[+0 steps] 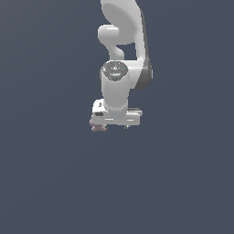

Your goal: Pick up the object and move it to a goal position.

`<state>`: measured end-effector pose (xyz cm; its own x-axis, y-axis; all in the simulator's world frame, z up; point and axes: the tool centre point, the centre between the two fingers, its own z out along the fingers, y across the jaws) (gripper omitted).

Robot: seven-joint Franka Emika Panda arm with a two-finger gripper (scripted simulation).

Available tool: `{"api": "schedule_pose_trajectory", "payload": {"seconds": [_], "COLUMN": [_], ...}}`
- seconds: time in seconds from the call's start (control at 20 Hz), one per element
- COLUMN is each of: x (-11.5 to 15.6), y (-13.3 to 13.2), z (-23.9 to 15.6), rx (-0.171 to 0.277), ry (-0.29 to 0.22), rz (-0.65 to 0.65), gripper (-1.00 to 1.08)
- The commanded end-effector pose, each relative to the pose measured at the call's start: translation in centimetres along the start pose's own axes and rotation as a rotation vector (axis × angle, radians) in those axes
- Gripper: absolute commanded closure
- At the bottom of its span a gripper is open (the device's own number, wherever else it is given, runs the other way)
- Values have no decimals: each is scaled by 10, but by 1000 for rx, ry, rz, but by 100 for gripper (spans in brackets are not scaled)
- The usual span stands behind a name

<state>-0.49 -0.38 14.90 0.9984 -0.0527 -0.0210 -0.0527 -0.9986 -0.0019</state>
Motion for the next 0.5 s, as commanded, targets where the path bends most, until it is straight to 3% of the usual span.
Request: {"api": "schedule_pose_trajectory", "payload": {"seconds": [0.0, 0.45], "x": [0, -2], "y": [0, 9], "z": [0, -10], "rx": [0, -6], "ry": [0, 0], "rz": [0, -4], "gripper": [-92, -92]}}
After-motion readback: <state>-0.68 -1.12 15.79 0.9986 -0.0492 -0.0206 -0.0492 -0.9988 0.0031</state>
